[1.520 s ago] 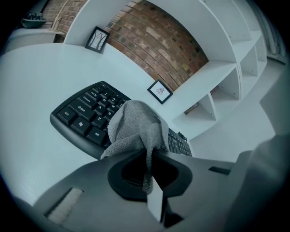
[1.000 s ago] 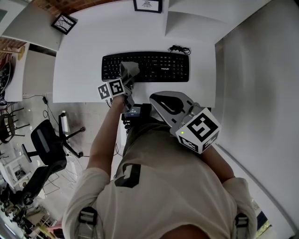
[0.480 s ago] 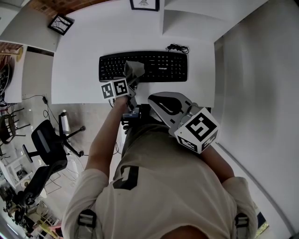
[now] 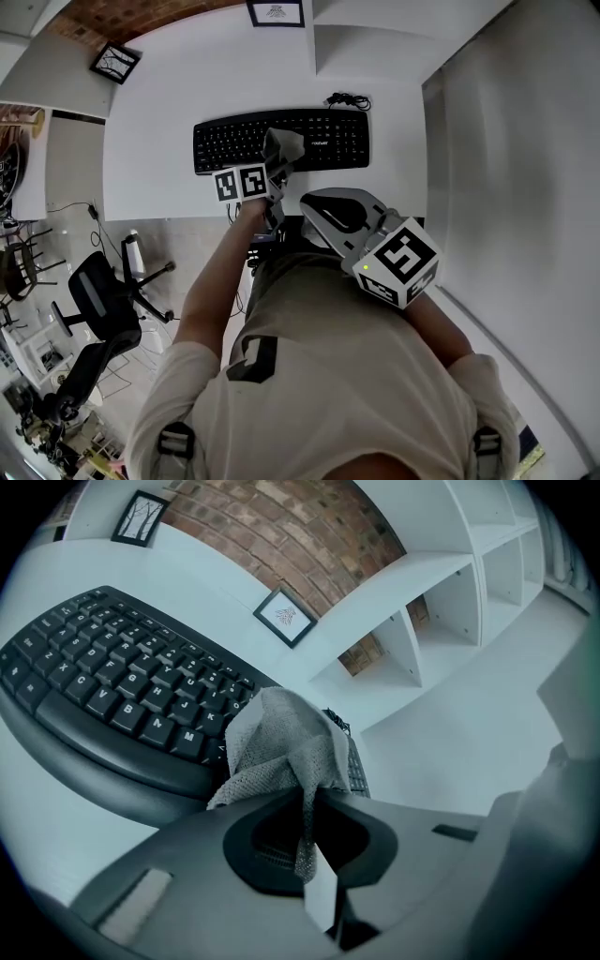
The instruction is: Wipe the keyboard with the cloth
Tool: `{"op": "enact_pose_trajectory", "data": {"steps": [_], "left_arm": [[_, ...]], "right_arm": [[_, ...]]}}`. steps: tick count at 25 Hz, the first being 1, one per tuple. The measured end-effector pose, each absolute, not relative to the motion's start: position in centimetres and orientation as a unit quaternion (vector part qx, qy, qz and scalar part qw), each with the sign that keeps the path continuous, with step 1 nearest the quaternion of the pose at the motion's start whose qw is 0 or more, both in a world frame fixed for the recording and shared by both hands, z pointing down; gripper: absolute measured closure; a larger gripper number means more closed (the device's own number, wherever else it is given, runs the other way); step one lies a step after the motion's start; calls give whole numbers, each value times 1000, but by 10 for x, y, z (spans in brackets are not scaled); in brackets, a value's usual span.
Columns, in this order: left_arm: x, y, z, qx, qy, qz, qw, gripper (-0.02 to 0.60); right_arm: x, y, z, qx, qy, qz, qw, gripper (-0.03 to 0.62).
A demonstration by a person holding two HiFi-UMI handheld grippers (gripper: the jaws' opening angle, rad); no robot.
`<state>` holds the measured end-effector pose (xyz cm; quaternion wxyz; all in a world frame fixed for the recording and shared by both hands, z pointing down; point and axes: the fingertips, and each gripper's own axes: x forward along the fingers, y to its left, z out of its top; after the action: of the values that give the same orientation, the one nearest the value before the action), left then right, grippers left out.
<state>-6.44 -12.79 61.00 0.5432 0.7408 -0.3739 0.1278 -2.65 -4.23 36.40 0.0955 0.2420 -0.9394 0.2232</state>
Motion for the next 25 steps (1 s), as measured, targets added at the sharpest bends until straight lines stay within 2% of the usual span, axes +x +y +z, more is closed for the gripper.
{"op": "enact_pose_trajectory", "data": {"steps": [25], "left_arm": [[34,-126,608,744,-354,112,555,572]], "right_arm": [[53,-36,369,247,-934,242,86,588]]}}
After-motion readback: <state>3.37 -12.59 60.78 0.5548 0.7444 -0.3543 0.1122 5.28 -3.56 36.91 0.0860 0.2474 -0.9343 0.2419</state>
